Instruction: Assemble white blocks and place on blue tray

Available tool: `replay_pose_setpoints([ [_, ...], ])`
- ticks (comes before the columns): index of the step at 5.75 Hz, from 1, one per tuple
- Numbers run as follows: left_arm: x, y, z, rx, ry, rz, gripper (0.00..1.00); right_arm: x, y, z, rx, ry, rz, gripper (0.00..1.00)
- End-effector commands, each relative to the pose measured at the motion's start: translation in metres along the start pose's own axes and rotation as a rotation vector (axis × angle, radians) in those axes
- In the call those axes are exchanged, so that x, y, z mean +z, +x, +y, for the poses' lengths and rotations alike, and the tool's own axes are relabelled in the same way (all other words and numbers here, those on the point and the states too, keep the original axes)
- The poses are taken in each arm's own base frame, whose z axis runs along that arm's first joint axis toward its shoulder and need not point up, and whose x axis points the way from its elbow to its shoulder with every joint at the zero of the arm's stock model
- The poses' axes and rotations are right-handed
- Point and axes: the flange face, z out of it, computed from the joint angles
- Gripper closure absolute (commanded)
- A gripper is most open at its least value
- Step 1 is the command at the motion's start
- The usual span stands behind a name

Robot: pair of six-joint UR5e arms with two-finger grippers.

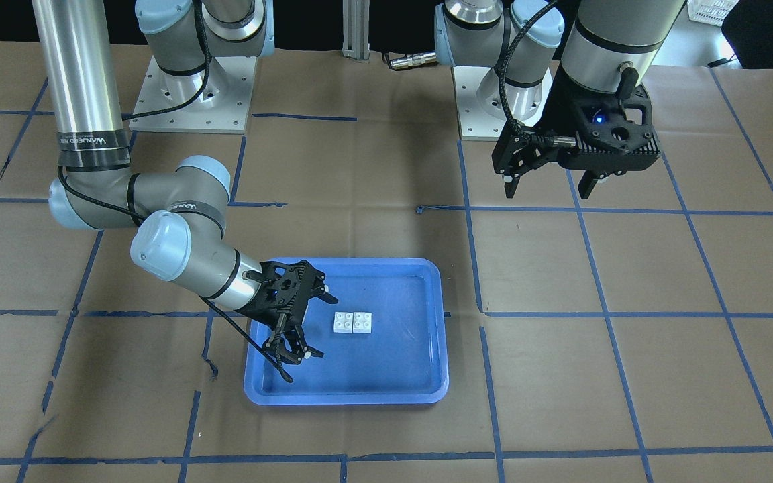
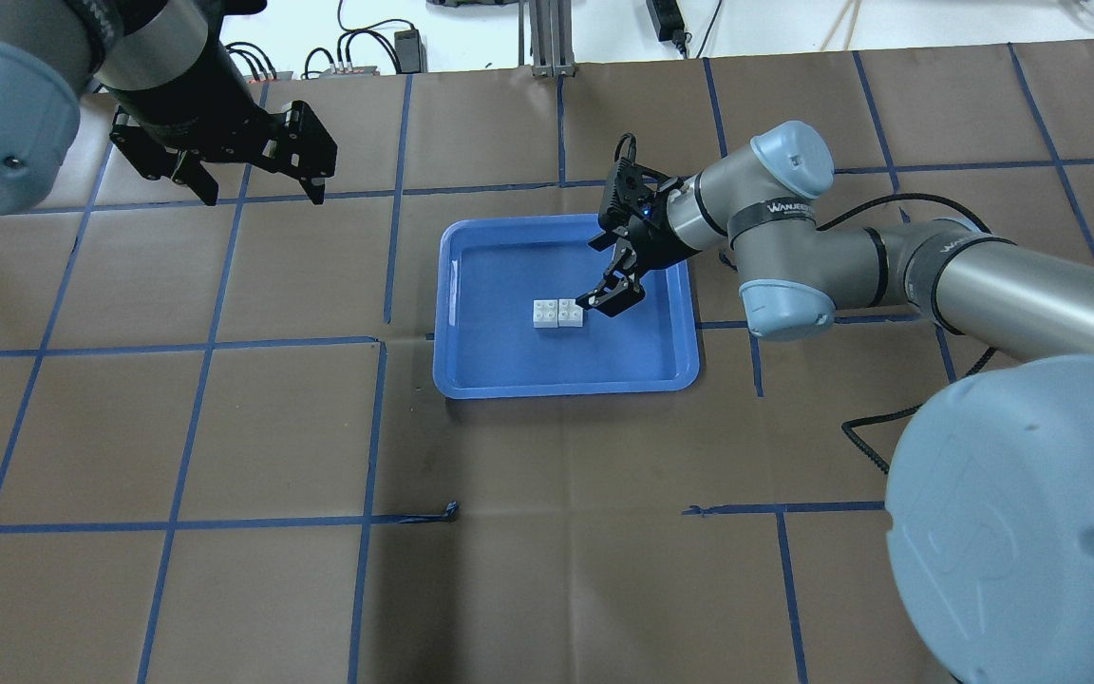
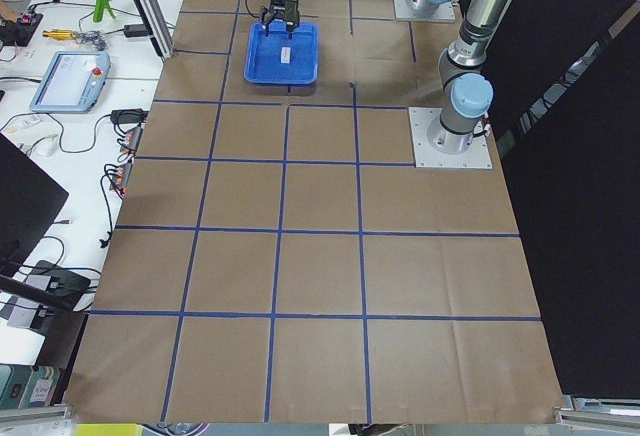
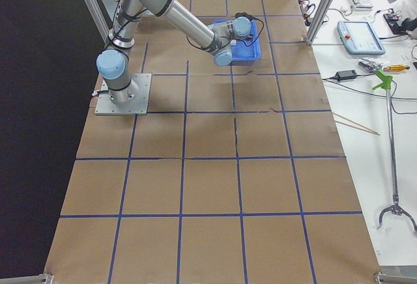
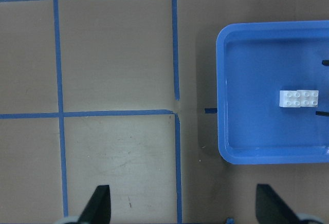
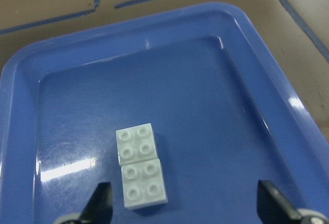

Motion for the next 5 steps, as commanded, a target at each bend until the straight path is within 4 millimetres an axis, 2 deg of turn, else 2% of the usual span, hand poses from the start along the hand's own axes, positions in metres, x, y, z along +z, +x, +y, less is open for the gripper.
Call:
replay_pose_setpoints([
  [1, -0.001, -0.001, 0.0, -0.002, 0.002, 0.0, 0.01, -0.052, -0.021, 0.003, 0.18, -0.263, -0.008, 0.0],
  [2, -0.001, -0.001, 0.0, -0.004, 0.002, 0.0, 0.01, -0.086, -0.028, 0.002, 0.384, -0.379, 0.112, 0.0],
  [3, -0.001, -0.001, 0.0, -0.004, 0.002, 0.0, 0.01, -0.111, -0.034, 0.003, 0.613, -0.466, 0.252, 0.0],
  [5, -0.001, -0.001, -0.001, -0.004, 0.005, 0.0, 0.01, -0.173, -0.072, 0.003, 1.065, -0.543, 0.374, 0.0],
])
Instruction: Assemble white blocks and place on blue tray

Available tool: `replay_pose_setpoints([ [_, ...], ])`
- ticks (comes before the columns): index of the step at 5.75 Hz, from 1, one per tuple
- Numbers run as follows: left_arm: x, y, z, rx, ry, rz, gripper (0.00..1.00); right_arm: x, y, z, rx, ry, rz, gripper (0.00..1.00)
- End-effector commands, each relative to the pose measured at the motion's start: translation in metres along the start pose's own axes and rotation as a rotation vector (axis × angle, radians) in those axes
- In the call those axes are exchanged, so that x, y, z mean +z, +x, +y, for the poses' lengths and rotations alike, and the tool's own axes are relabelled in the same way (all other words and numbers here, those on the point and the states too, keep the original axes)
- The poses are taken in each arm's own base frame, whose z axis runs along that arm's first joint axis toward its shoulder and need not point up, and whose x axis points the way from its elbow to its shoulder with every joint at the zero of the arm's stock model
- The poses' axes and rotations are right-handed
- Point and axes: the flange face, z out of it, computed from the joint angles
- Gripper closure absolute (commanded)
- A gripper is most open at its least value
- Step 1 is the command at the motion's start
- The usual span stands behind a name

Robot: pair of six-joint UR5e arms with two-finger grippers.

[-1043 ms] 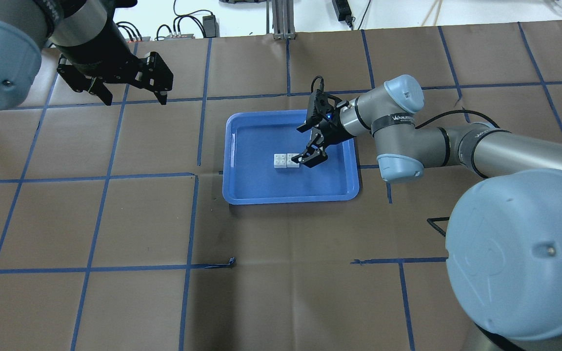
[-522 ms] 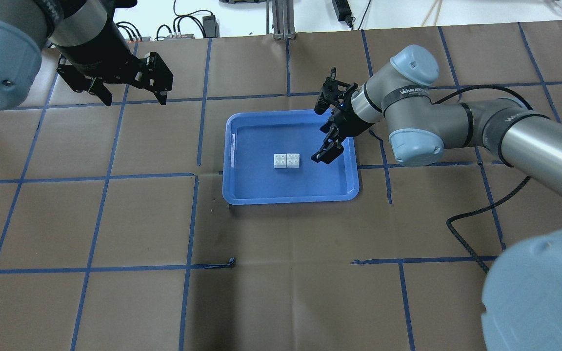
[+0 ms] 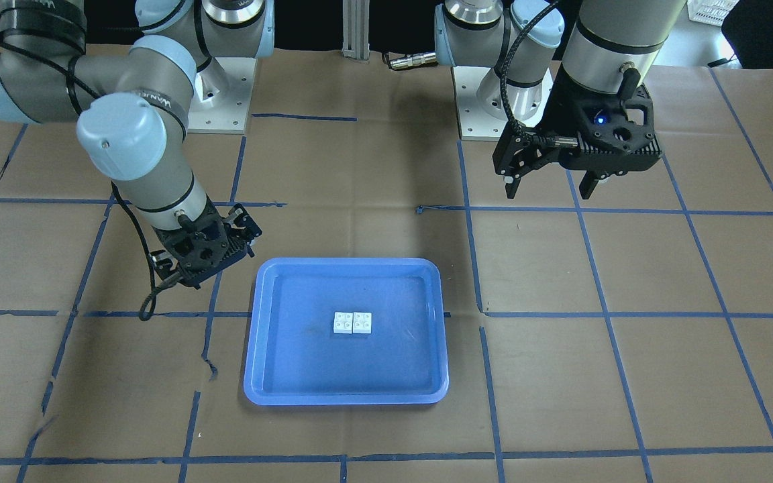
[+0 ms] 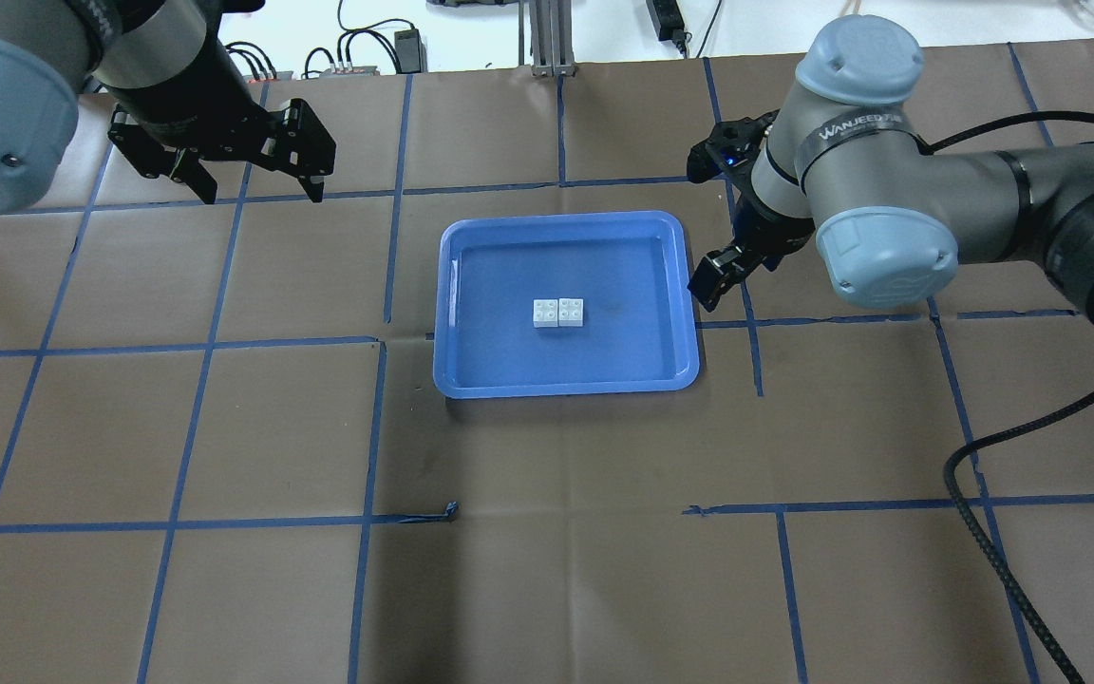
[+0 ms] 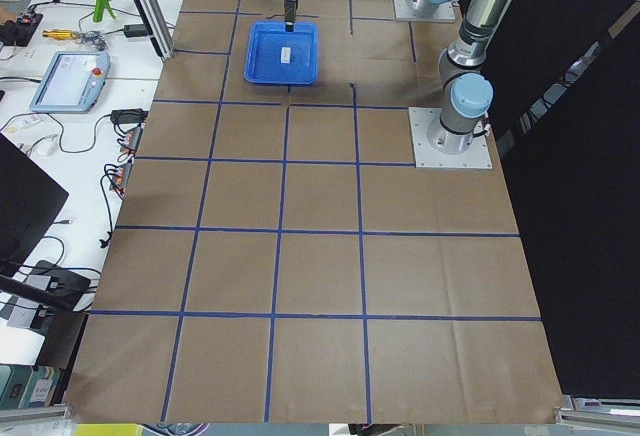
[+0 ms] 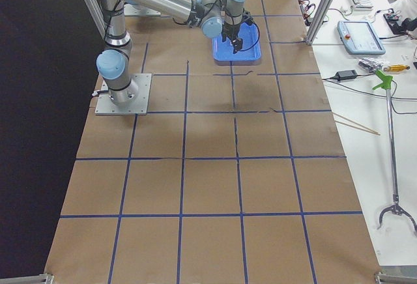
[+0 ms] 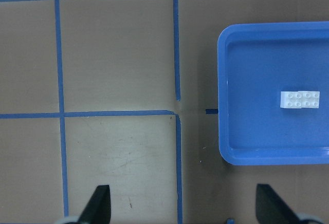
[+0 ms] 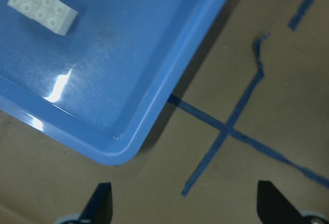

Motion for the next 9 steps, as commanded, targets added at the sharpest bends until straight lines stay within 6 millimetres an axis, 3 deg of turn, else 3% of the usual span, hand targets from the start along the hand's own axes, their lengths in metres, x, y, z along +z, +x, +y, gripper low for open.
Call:
replay_pose_setpoints([
  [1, 0.0, 0.0, 0.0, -0.004, 0.003, 0.0, 0.01, -0.051, 0.004, 0.036, 0.381, -0.051, 0.029, 0.0],
  [3, -0.001, 0.001, 0.0, -0.003, 0.006, 0.002, 0.01, -0.144, -0.008, 0.044, 0.508, -0.106, 0.024, 0.0],
  [4, -0.001, 0.001, 0.0, -0.003, 0.006, 0.002, 0.01, -0.161, -0.011, 0.043, 0.53, -0.112, 0.015, 0.0],
  [9, -0.001, 0.001, 0.0, 0.001, 0.006, 0.002, 0.01, -0.165, -0.011, 0.044, 0.531, -0.106, 0.017, 0.0],
])
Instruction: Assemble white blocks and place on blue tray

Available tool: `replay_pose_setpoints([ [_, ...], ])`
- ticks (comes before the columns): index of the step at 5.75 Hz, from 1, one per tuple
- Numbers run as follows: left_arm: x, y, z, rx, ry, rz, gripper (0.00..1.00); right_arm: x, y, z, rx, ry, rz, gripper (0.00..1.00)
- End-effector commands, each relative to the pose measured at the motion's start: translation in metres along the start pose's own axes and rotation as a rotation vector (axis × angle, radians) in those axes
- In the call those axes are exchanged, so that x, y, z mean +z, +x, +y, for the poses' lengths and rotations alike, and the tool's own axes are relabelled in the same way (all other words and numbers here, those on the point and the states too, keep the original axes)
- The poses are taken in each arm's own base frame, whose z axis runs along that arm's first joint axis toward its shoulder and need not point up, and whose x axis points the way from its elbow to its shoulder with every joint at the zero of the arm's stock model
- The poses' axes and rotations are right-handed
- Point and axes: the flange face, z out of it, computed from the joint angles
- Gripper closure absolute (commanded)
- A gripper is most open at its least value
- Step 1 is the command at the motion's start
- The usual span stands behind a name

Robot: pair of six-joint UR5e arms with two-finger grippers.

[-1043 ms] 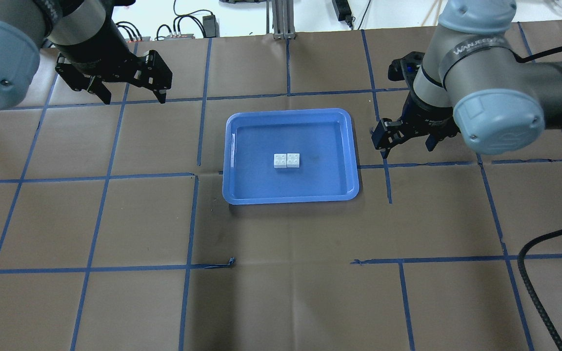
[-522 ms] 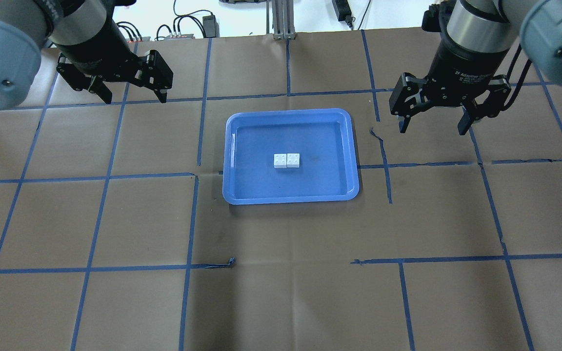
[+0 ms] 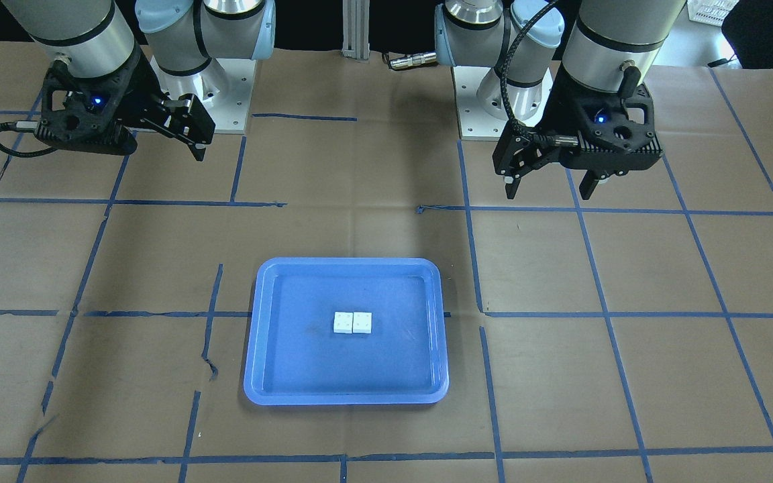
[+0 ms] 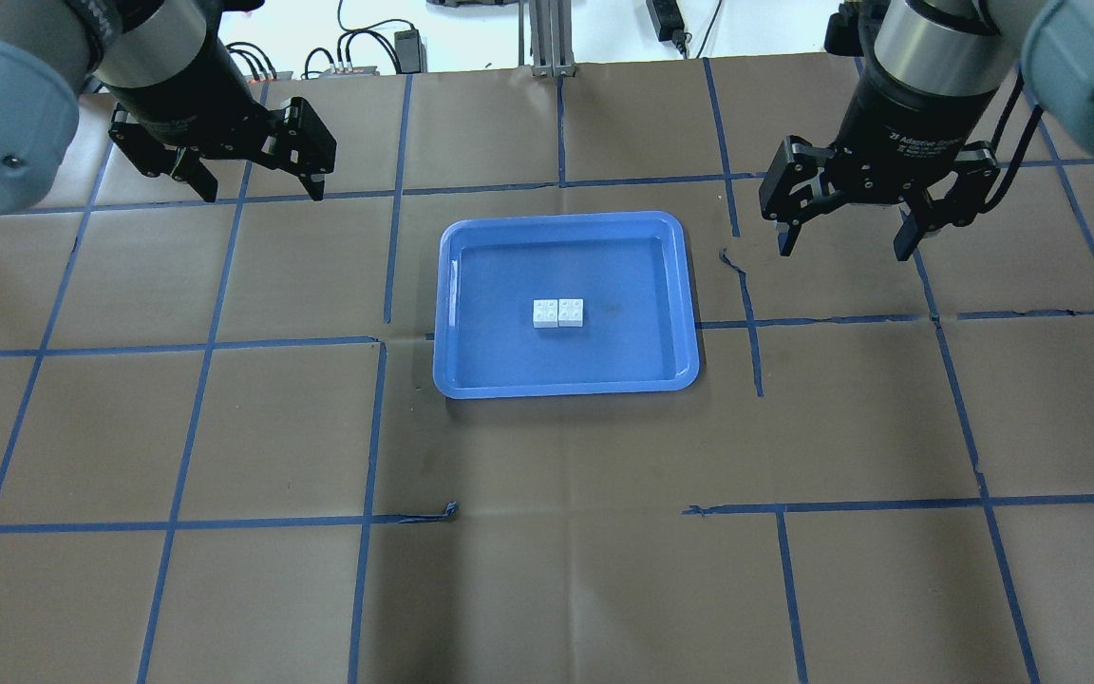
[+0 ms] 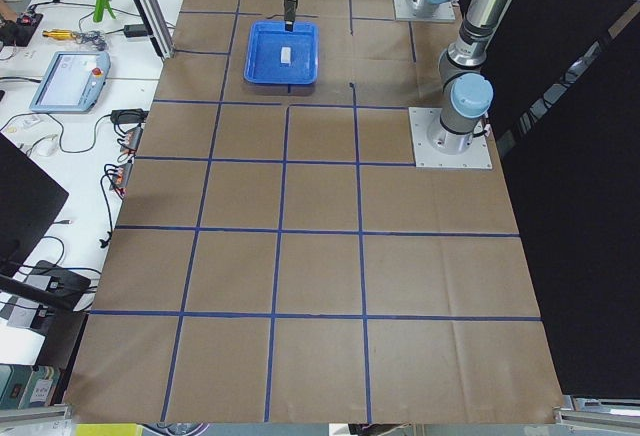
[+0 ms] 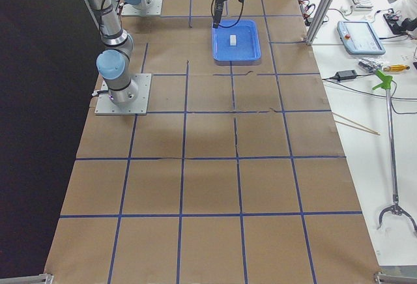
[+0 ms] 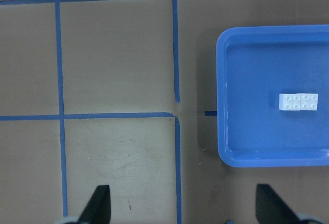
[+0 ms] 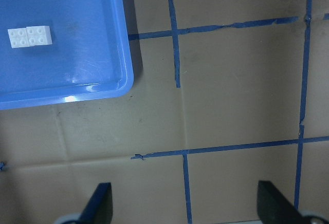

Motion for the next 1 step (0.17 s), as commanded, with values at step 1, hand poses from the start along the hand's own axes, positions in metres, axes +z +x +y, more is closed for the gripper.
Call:
replay_pose_setpoints([
  [1, 0.0, -0.0004, -0.0001, -0.001, 0.0, 0.0, 0.01, -0.0001, 0.0001, 0.0, 0.0, 0.0, 0.001, 0.0],
])
